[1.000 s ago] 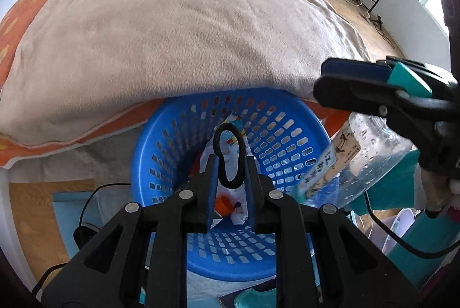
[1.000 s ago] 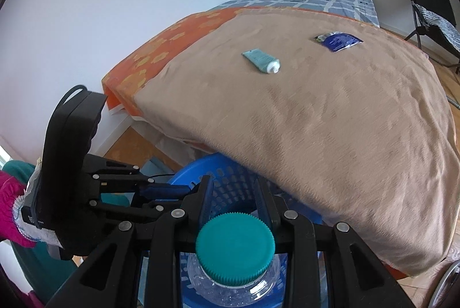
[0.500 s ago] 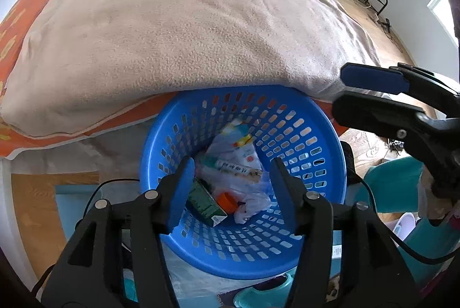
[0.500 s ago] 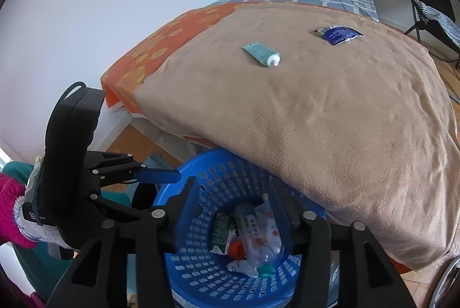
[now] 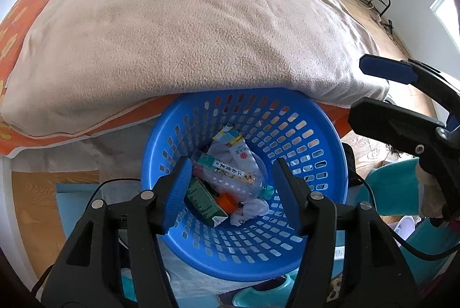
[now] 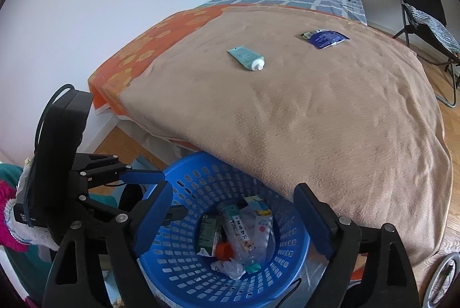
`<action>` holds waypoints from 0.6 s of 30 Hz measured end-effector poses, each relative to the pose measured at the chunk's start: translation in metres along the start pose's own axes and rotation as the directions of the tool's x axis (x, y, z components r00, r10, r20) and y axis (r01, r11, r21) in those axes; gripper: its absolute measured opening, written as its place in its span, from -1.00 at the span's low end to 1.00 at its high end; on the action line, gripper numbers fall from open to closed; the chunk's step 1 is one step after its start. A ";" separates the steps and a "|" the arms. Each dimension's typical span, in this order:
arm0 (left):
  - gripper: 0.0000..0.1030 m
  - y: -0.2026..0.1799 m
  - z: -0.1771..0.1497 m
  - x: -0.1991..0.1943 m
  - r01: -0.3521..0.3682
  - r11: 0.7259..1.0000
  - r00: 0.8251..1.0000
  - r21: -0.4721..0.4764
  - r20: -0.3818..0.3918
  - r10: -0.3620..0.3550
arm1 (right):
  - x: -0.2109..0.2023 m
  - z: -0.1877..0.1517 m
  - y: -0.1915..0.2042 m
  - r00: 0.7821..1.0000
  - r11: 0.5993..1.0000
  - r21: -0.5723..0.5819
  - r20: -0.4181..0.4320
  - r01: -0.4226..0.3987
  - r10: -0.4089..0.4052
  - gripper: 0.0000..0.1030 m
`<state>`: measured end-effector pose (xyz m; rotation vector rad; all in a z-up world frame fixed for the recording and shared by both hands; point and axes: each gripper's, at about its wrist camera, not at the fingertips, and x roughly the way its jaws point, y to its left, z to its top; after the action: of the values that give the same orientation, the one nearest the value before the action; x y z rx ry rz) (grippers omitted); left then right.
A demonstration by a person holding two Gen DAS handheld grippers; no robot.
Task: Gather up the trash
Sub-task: 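Move both tools back over the blanket toward the tube and wrapper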
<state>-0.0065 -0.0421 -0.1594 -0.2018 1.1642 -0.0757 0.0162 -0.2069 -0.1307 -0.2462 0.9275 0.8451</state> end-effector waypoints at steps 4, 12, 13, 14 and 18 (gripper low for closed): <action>0.17 -0.001 0.003 0.000 -0.001 1.000 1.000 -0.006 0.003 0.001 | -0.001 0.002 -0.003 1.000 1.000 0.009 0.005 0.017 -0.017 0.73; 0.17 -0.001 0.012 -0.005 -0.010 1.000 1.000 -0.013 0.022 0.010 | -0.007 0.010 -0.011 0.997 0.997 0.028 0.026 0.078 -0.078 0.78; 0.17 0.000 0.014 -0.006 -0.011 1.000 1.000 -0.017 0.023 0.012 | -0.007 0.010 -0.012 0.996 0.996 0.029 0.028 0.089 -0.090 0.80; 0.17 0.002 0.015 -0.006 -0.010 1.000 1.000 -0.023 0.025 0.011 | -0.008 0.012 -0.013 0.994 0.994 0.030 0.031 0.107 -0.108 0.81; 0.18 0.010 0.023 -0.009 -0.016 0.998 0.999 -0.055 0.034 0.018 | -0.010 0.017 -0.016 0.985 0.986 0.027 0.038 0.167 -0.168 0.85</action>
<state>0.0107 -0.0281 -0.1445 -0.2403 1.1340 -0.0254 0.0348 -0.2139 -0.1156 -0.2818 0.8665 0.6813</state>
